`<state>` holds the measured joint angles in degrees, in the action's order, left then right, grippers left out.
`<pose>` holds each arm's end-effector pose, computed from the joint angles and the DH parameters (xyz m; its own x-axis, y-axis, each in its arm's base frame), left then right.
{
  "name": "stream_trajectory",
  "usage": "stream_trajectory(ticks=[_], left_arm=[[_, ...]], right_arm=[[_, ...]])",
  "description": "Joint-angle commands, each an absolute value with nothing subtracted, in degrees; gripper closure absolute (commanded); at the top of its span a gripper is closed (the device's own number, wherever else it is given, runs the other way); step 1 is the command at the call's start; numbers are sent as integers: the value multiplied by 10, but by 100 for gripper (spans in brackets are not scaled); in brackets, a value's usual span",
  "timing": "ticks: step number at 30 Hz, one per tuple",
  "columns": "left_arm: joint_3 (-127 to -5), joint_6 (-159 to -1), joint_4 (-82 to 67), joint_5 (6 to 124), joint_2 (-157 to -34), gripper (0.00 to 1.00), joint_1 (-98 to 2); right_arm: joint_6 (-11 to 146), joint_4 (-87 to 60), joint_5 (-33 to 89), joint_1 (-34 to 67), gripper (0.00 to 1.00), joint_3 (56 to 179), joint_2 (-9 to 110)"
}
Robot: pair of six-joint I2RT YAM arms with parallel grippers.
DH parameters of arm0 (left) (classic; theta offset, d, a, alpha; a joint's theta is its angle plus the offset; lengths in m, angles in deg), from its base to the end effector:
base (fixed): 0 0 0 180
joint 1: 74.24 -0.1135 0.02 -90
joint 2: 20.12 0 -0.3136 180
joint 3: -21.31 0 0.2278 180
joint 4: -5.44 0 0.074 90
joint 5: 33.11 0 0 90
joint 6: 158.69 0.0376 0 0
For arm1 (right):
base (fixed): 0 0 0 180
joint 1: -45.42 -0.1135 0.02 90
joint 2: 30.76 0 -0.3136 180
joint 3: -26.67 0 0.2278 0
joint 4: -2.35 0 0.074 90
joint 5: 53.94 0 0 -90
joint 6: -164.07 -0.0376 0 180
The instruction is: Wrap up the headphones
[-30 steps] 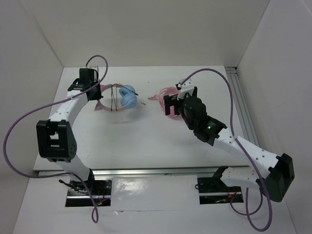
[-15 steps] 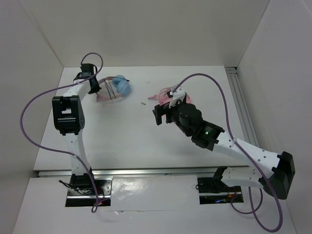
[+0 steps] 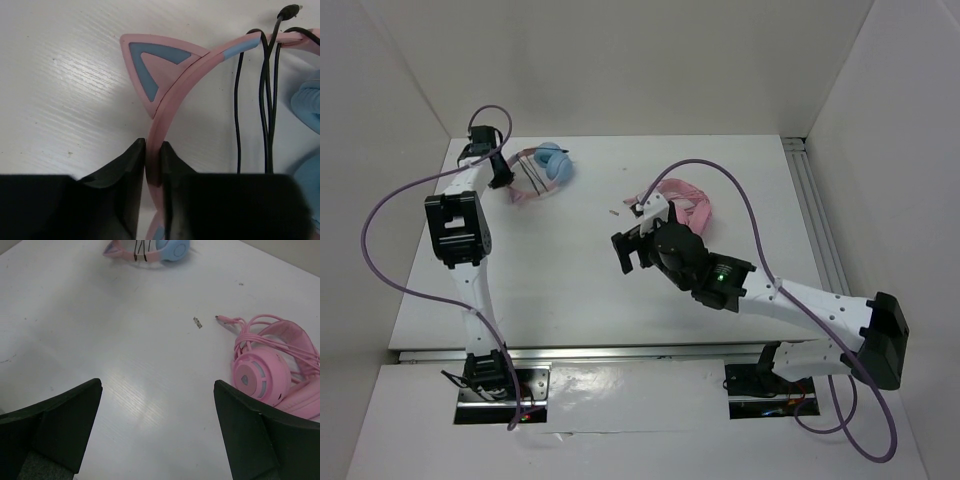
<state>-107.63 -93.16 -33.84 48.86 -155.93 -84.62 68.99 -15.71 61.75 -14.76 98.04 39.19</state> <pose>0.5382 0.1039 0.2246 -0.5323 -0.5145 -0.6723 -0.5429 0.8168 -0.1953 0.1353 0.2032 0.3828 -0.1928 -0.1759 -0.9654 -0.5604 0.8273 -0.0388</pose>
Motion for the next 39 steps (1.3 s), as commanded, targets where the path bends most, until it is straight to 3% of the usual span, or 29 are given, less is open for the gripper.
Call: stream_trajectory(ticks=[1,3,4,10,18,21,29,35,39], left_arm=[[-1095,-950,-333,563,-1556,63,-855],[-1078,-961,-333,580,-1528,46,-860],[-1053,-967,-309,600,-1514,1,-866],[-1017,-1002,-304,610,-1444,1,-872],[-852,-1052,-301,635,-1197,1,-879],[-779,-1028,-308,728,-1074,1,-884],[-561,-968,-346,772,-661,1,-865],[-561,-951,-477,784,-443,1,-841],[-572,-958,-524,771,-393,1,-835]], right_arm=[[687,-158,634,-164,0,1018,389],[687,-158,627,-164,0,1025,389],[687,-166,627,-169,0,1032,389],[687,-180,627,-179,0,1046,364],[634,-300,703,-185,0,1125,337],[605,-427,766,-191,0,1205,353],[570,-569,836,-196,0,1271,293],[564,-609,843,-196,0,1264,214],[564,-590,830,-196,0,1244,166]])
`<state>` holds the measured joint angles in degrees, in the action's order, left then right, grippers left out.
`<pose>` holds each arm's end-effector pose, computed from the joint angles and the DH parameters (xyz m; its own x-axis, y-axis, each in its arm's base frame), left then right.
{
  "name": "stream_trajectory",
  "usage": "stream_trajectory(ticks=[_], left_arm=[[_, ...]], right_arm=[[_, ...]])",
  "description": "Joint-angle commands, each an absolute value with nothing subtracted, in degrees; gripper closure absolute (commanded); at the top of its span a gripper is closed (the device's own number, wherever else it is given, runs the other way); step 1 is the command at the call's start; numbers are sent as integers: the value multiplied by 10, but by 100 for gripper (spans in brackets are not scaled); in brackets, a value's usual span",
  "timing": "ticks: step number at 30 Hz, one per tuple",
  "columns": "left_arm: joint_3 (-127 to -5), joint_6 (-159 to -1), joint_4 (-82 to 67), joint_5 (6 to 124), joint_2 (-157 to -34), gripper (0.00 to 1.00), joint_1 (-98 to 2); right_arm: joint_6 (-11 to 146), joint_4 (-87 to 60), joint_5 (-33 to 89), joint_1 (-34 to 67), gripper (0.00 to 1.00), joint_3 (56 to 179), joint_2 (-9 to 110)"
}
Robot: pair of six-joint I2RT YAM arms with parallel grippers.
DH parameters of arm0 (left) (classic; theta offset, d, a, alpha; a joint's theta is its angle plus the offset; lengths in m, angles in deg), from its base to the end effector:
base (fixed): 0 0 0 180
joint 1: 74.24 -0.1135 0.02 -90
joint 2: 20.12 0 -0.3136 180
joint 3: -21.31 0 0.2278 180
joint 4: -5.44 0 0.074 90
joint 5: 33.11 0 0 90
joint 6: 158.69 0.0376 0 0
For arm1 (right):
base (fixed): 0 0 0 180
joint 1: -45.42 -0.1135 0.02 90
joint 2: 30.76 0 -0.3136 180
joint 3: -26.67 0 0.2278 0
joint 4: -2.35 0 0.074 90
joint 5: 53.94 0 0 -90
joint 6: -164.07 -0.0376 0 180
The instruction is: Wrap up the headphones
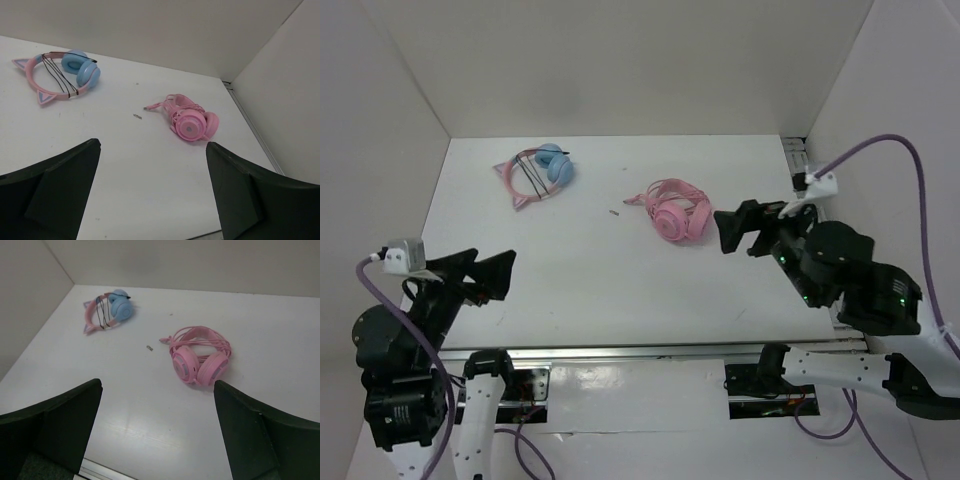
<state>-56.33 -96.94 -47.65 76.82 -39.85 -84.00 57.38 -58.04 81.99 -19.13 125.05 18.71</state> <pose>-0.0424 -0.0203 0.4216 -0.0101 -0.4532 -0.8913 0.1937 0.8736 -0.4464 0.0519 0.0462 0.5036 -0.1754 0.0963 -0.9798 -0.2872 0.9469 0.1445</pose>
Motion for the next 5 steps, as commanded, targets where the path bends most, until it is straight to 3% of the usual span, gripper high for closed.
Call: stream_trajectory(ticks=[1,5], left_arm=[[-572,-958,-524,776,-393,1,-835],[-560,-958,-509,788,-393,1,-835]], right_arm=[[564,-597,830,-196,0,1244,166],[559,-623,854,-196,0,1258,184]])
